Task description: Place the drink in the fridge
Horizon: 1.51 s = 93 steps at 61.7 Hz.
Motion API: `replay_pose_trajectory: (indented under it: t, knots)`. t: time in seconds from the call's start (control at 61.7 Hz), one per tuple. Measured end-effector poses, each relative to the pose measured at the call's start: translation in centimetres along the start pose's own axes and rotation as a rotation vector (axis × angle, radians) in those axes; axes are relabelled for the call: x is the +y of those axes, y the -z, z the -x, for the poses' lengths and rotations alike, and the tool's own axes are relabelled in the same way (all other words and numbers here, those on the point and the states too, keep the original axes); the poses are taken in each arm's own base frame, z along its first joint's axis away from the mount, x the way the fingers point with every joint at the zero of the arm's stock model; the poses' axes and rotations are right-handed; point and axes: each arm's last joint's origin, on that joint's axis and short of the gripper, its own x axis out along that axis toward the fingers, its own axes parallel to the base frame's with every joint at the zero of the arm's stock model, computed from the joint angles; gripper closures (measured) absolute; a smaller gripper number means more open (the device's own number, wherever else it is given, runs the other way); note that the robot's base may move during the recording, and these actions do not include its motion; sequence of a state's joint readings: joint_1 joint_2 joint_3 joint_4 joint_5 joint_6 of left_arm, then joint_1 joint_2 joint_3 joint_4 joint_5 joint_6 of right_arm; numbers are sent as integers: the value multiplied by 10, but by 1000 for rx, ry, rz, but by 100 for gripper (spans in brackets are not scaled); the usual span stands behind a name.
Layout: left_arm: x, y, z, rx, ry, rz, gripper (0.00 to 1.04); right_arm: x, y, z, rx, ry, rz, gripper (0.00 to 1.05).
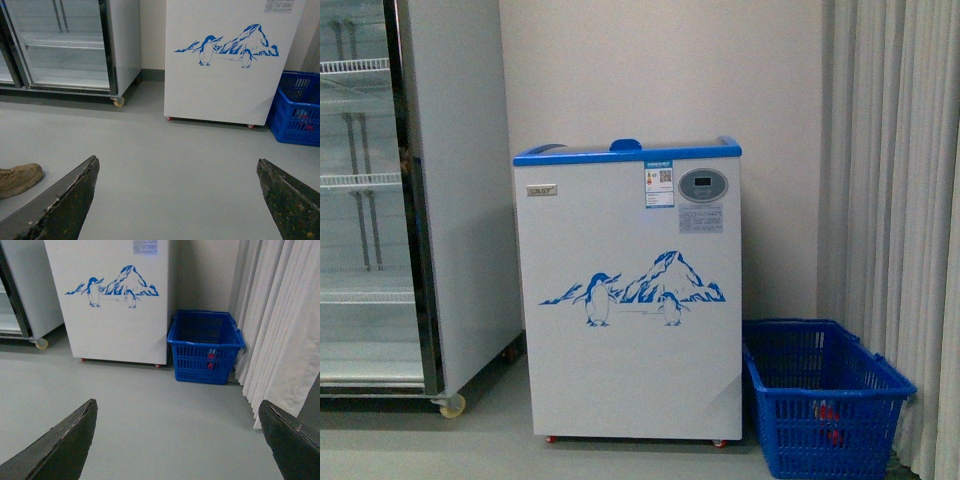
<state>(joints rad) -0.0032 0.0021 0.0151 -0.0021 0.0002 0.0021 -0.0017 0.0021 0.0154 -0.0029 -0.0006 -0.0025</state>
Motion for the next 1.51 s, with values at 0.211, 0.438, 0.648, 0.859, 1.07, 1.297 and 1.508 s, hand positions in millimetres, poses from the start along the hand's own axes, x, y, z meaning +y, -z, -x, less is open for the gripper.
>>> replay_pose_trajectory:
  t: [0.211, 0.438, 0.648, 0.859, 1.07, 1.297, 1.508]
  knots:
    - [0, 0, 0, 0, 0, 0, 8, 0, 0, 0, 0, 0, 0, 8]
    - [0, 0, 0, 0, 0, 0, 8, 0, 0, 0, 0, 0, 0, 8]
    - [0, 0, 0, 0, 0, 0, 8, 0, 0, 0, 0, 1, 0, 8]
    - [0, 0, 0, 0, 0, 0, 8, 0, 0, 0, 0, 0, 0, 8]
    - [0, 0, 0, 0, 0, 0, 8, 0, 0, 0, 0, 0, 0, 8]
    - [0, 0, 0, 0, 0, 0, 8, 0, 0, 0, 0, 0, 0, 8]
    - [0, 0, 0, 0, 0, 0, 8, 0, 0, 0, 0, 0, 0, 8]
